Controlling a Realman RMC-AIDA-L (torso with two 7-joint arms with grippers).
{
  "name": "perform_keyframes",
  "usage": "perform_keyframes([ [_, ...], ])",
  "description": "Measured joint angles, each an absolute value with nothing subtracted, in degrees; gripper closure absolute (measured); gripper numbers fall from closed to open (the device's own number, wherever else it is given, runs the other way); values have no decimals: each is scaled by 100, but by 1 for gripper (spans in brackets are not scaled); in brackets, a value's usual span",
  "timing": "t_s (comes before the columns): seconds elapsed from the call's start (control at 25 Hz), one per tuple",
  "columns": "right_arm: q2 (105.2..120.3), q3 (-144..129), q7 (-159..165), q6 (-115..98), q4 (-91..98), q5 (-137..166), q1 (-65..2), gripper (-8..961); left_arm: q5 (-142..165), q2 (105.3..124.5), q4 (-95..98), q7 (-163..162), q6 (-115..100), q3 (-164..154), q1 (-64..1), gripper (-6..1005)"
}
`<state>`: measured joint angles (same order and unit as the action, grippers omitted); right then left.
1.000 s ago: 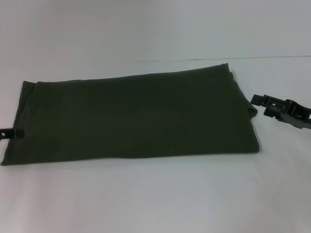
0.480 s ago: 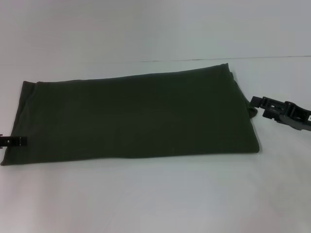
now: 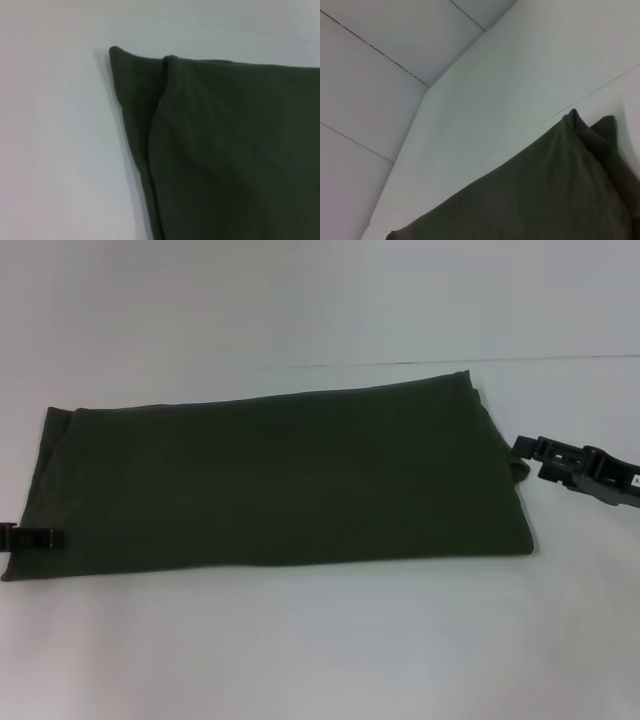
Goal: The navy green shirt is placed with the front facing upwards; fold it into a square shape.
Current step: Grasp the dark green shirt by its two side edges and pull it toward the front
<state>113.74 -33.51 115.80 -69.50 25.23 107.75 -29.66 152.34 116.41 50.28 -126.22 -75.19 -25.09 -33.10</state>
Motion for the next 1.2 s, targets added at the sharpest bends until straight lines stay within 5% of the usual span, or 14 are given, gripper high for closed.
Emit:
perform_keyframes([
  [1.2,11400,-3425,11585,-6939,2513,10814,-2979,54,15480,11620,4783,-12867,-7636,-2855,-3485,152],
])
